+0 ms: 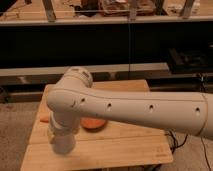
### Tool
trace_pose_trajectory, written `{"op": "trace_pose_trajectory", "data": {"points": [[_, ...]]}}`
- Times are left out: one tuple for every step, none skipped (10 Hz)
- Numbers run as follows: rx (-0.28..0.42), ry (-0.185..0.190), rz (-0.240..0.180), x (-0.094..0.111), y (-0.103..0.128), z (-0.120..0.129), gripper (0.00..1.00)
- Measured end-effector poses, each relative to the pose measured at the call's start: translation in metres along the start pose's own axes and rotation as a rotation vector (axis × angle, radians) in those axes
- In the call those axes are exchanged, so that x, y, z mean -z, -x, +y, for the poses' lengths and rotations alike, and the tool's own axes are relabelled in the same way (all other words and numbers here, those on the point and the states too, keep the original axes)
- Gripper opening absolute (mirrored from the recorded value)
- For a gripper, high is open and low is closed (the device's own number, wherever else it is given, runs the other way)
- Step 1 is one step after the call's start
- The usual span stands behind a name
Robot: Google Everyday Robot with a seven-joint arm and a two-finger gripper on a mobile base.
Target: Place the ceramic cup over the eraser
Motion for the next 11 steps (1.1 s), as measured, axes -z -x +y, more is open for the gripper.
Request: {"op": "trace_pose_trajectory", "data": {"points": [[0.04,-0.03,-0.005,-0.005,-0.006,-0.016,0.0],[0.055,-0.047,-0.003,-0.008,-0.009,-0.021,0.0],[0.072,-0.051,0.012,-0.013,-0.012,-0.026,0.0],[0.076,-0.046,0.032,-0.023,-0.017,-0.032,0.0],[0.081,-0.042,0.044,-0.033,-0.023,-0.036,0.0],[0.08,-0.042,0.053,-0.038,-0.026,-0.038,0.0],[0.076,-0.042,0.074,-0.038,-0.03,-0.039,0.0],[0.069,-0.032,0.091,-0.034,-0.033,-0.038,0.0],[0.061,-0.024,0.1,-0.031,-0.035,-0.038,0.0],[0.05,-0.007,0.111,-0.028,-0.039,-0.037,0.0],[0.041,0.005,0.113,-0.026,-0.043,-0.036,0.0]]}}
